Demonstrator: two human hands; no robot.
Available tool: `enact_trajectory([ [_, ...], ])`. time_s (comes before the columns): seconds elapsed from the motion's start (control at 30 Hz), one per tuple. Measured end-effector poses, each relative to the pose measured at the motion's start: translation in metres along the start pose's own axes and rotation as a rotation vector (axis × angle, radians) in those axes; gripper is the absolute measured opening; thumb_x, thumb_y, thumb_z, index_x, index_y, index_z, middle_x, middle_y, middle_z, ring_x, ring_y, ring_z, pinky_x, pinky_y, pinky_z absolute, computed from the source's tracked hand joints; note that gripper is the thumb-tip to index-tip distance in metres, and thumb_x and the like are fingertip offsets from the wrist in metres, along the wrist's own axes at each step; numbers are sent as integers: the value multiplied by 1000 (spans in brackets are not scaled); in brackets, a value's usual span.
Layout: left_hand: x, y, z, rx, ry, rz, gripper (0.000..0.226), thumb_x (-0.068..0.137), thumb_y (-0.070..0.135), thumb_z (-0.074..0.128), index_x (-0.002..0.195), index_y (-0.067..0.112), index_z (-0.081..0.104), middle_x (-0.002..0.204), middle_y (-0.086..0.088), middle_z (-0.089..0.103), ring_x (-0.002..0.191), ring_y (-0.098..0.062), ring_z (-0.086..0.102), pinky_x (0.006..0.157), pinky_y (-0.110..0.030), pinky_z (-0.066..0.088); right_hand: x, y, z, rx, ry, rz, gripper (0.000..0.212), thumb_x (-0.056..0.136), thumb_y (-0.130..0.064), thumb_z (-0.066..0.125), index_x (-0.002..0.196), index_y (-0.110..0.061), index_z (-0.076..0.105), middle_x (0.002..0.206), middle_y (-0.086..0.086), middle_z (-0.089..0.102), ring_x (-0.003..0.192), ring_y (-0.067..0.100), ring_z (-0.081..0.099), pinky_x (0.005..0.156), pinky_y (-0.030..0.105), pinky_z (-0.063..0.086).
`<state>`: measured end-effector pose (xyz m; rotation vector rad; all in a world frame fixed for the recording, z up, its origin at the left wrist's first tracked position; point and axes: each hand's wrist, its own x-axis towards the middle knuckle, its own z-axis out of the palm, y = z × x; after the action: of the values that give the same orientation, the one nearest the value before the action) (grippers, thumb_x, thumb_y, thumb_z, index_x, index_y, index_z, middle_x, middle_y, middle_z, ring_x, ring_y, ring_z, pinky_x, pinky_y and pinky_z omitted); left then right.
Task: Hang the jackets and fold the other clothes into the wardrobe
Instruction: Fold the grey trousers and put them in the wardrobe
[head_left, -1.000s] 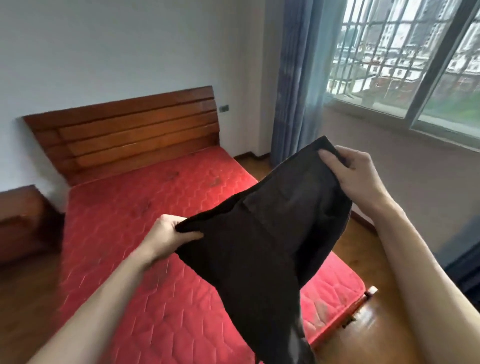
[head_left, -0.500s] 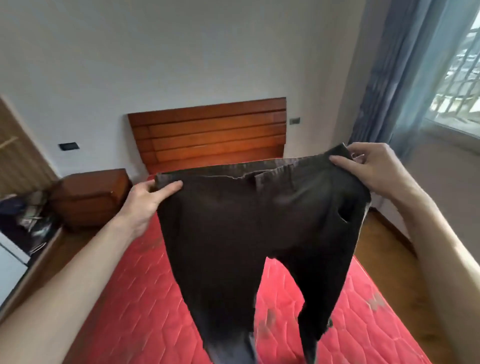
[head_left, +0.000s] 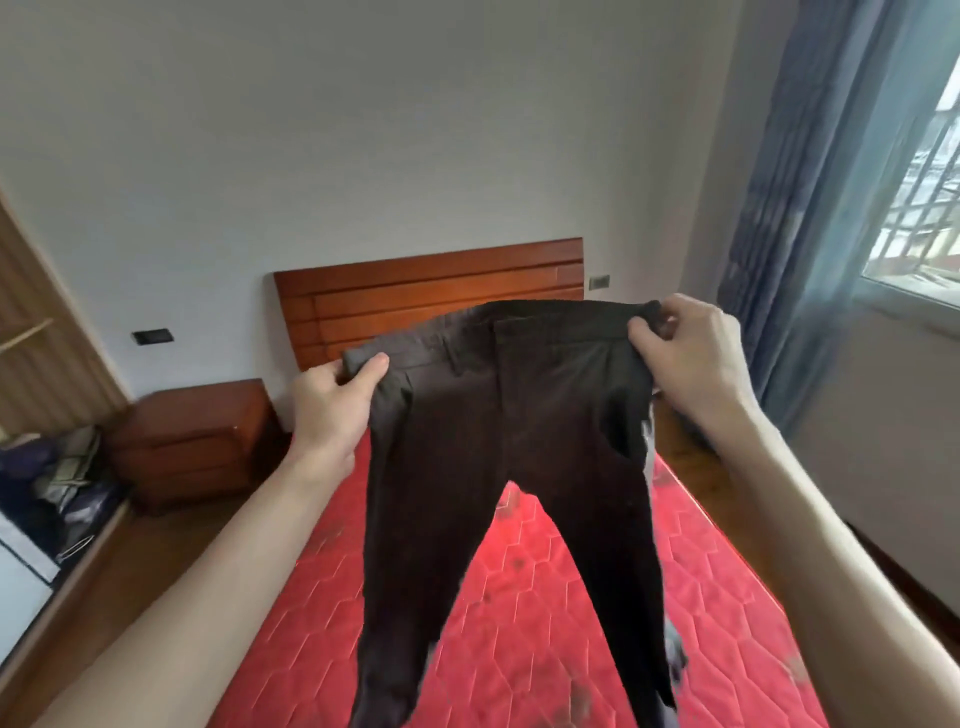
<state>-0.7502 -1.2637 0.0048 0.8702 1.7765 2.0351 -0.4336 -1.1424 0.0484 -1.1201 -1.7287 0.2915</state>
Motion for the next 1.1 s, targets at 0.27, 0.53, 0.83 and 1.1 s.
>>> enact_trajectory([
  [0.27,-47,-10,22,-39,-199,94,22,97,21,73,80,31,83,86,4,81,86,-12,77,75,-34,61,-76,-50,66,222,28,-69,34,99,-22,69,70,-24,50,57,-9,58,54,11,59,47,16,37],
  [0.53,-72,-8,34,76,-265,152,23,101,22,67,83,20,81,81,4,80,83,-18,77,77,-44,61,-119,-60,110,314,-106,-117,23,103,-27,65,85,-13,62,65,-5,64,54,18,61,52,44,49],
  [0.83,-89,-12,28,-1,-414,98,24,93,47,76,88,23,78,84,0,79,80,-16,77,68,-25,58,-117,-54,101,657,-339,132,52,113,-43,37,91,-18,77,77,0,78,66,18,76,58,24,58],
  [1.1,-74,-25,29,-116,-449,18,16,100,12,68,111,20,77,111,-2,79,108,-21,75,95,-37,60,-96,-13,101,457,-152,-116,23,106,-37,50,96,-27,69,92,-15,72,85,12,71,72,31,57],
])
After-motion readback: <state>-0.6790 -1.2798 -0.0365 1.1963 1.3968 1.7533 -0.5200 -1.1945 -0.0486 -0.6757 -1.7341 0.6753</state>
